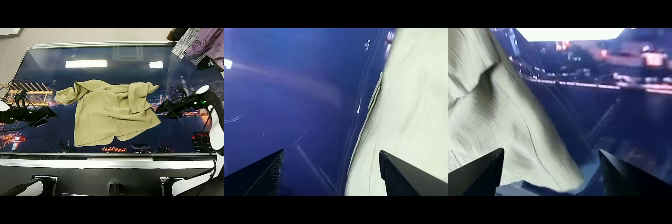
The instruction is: Fold the clothes and pants, and hang the long-sleeved shirts on hangers.
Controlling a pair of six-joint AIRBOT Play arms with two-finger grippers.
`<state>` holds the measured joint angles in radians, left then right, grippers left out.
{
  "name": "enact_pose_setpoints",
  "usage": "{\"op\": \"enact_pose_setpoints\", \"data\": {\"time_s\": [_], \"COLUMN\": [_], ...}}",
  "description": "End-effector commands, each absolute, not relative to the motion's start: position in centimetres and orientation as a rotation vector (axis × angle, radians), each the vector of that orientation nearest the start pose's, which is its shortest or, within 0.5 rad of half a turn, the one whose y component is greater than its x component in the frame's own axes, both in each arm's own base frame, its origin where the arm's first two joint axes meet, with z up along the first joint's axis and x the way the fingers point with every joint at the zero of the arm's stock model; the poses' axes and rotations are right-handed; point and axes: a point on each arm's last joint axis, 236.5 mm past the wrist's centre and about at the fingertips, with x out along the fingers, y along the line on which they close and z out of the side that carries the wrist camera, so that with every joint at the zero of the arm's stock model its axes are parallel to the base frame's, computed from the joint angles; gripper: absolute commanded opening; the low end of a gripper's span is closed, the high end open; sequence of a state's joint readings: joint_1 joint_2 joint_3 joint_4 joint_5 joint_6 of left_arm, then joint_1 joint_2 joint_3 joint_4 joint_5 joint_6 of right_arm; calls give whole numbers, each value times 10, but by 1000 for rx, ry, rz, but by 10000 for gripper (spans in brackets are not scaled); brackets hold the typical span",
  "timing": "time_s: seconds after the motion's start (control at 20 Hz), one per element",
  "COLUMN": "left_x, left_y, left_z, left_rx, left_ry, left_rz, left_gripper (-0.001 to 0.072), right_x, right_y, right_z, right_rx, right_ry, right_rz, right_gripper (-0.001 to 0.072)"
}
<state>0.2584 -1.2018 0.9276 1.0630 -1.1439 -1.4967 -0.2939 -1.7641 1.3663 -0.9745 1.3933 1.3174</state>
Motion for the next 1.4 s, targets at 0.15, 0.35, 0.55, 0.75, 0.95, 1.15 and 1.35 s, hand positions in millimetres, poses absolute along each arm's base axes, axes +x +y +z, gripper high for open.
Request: {"op": "enact_pose_setpoints", "data": {"time_s": [0.15, 0.35, 0.55, 0.75, 0.95, 1.15, 1.35], "left_x": [315, 280, 258, 251, 249, 244, 275], "left_y": [-29, -52, -89, -124, -152, -162, -163], "left_z": [-24, -45, -70, -80, -95, -108, -86], "left_rx": [-629, -680, -717, -704, -663, -655, -640], "left_ry": [1415, 1518, 1562, 1579, 1604, 1643, 1564], "left_rz": [-101, -178, -242, -298, -335, -337, -377], "left_gripper": [690, 690, 690, 689, 689, 628, 18], "right_x": [384, 381, 379, 372, 366, 365, 403], "right_y": [59, 62, 69, 88, 116, 137, 134], "right_z": [-107, -84, -61, -61, -62, -57, -7], "right_rx": [593, 565, 557, 546, 496, 465, 460], "right_ry": [1648, 1637, 1618, 1656, 1675, 1664, 1456], "right_rz": [370, 357, 366, 375, 415, 432, 395], "right_gripper": [337, 24, 24, 24, 24, 24, 24]}}
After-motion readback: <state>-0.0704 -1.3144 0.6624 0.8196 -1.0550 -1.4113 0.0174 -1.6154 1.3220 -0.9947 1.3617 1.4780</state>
